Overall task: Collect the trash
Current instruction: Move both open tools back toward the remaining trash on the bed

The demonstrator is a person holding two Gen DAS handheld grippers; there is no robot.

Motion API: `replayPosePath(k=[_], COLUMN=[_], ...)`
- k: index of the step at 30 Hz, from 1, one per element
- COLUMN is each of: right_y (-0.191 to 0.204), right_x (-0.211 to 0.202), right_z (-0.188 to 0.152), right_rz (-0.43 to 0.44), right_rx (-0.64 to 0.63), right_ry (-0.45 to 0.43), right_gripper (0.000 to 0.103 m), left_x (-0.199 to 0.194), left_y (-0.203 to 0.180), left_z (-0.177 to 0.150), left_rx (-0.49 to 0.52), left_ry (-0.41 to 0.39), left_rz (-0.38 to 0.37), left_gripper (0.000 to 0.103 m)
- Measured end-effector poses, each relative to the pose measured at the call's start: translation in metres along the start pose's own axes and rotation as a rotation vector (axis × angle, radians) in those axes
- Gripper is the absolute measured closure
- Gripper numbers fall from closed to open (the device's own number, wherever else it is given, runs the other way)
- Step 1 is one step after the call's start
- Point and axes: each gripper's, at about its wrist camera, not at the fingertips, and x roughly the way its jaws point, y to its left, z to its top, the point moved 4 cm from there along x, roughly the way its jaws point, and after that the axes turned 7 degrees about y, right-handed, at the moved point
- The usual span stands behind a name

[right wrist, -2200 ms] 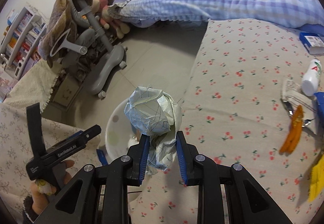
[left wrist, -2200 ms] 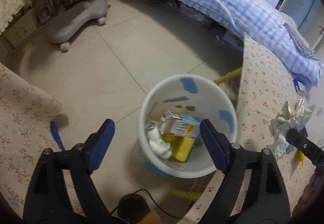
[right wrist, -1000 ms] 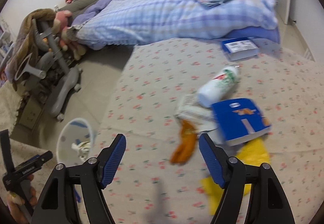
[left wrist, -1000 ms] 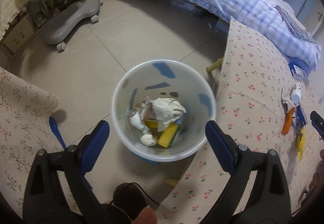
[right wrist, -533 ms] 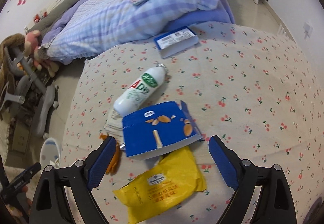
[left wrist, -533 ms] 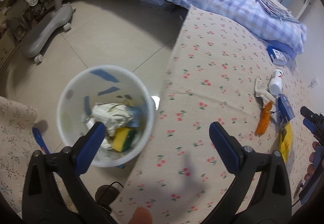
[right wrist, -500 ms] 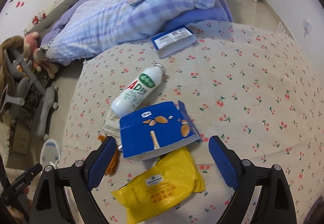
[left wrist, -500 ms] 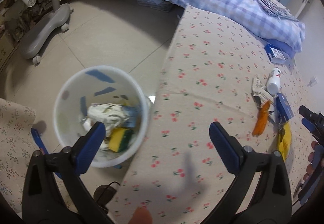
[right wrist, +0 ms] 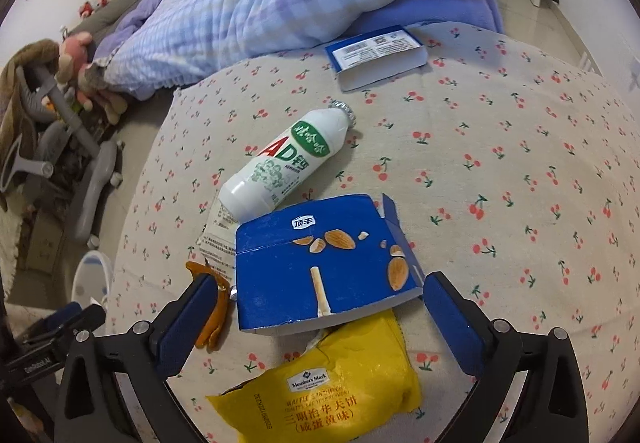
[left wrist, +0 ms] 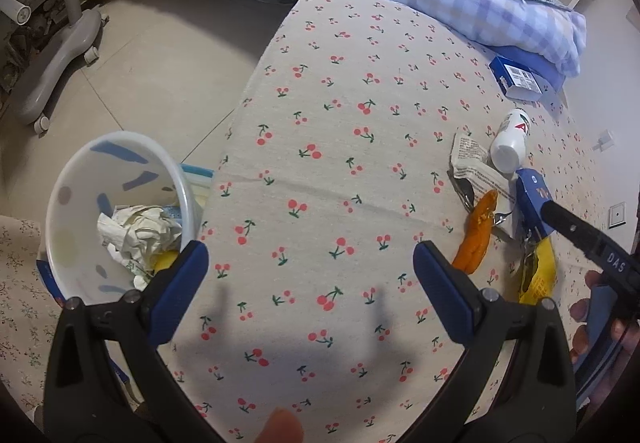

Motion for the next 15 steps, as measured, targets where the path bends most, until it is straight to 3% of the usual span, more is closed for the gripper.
replayPosePath(k=[5,10,15], right_y=[-0.003,-0.011,-0.009], right_x=[0.018,0.022,0.006], right_z=[-0.001,0.0,-0.001], right_rz=[-0.045,-0.018,0.008], right_rx=[-0.012,0.033,0.02], right_ry=[0.043,0.038,-0.001], right_gripper=[0.0,0.0,0.015], left_x=[0.001,0.001,0.002], left_y=[-0.003,-0.007,-0.018], left_z=[0.0,-0.001,-0.003], left_rx=[0.004,0.01,0.026], left_ry=[0.0,0.007,0.013], left_rz=[-0.003,-0.029,-0.061], left_gripper=[0.001,0.001,0.001])
